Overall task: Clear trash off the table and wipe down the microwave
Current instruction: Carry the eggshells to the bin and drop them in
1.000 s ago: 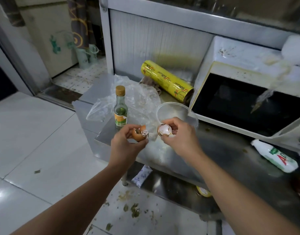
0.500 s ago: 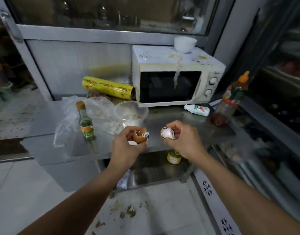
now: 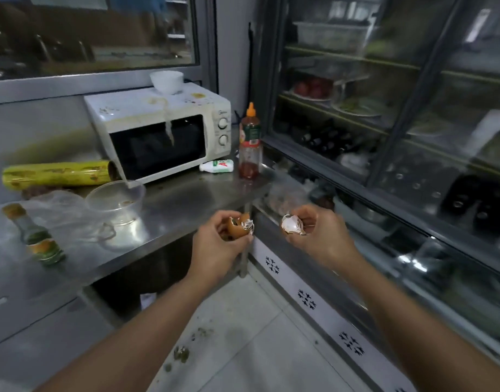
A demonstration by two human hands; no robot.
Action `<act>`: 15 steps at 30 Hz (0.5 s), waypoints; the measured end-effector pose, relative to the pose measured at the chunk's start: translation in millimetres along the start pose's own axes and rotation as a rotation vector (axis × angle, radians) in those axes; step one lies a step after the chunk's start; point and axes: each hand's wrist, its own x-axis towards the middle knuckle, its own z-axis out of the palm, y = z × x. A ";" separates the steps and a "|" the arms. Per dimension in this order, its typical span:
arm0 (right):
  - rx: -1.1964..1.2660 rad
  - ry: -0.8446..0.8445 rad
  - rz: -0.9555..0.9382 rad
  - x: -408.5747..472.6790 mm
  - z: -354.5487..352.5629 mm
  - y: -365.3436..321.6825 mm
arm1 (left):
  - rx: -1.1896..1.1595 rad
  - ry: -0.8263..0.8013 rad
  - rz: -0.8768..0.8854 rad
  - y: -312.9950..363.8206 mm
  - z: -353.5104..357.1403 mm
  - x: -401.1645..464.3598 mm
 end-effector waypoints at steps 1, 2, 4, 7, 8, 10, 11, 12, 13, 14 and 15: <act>-0.008 0.026 0.015 -12.2 -14.0 6.6 | 0.009 -0.031 0.011 5.4 12.9 -7.0; -0.018 0.047 0.031 -25.1 -28.2 13.7 | 0.016 -0.061 0.025 10.9 26.8 -14.6; -0.034 0.073 0.067 -52.3 -56.5 29.9 | 0.007 -0.113 0.047 20.8 56.3 -31.9; -0.075 0.118 0.117 -97.2 -98.9 55.3 | -0.014 -0.192 0.046 33.3 102.9 -63.1; -0.084 0.136 0.136 -113.5 -113.1 64.1 | -0.017 -0.229 0.049 37.0 118.9 -75.9; -0.095 0.175 0.174 -148.6 -142.2 80.8 | -0.030 -0.293 0.063 44.9 151.3 -105.4; -0.104 0.194 0.194 -166.5 -156.9 88.5 | -0.039 -0.316 0.072 49.6 167.0 -120.8; -0.116 0.213 0.212 -184.8 -171.5 95.7 | -0.048 -0.341 0.078 54.9 182.8 -136.2; -0.130 0.231 0.230 -203.7 -185.7 102.4 | -0.056 -0.370 0.080 60.2 198.3 -151.9; -0.143 0.251 0.246 -223.2 -199.8 108.4 | -0.063 -0.403 0.081 65.8 213.8 -167.3; -0.156 0.276 0.261 -243.2 -213.8 113.9 | -0.065 -0.436 0.085 71.8 229.3 -182.9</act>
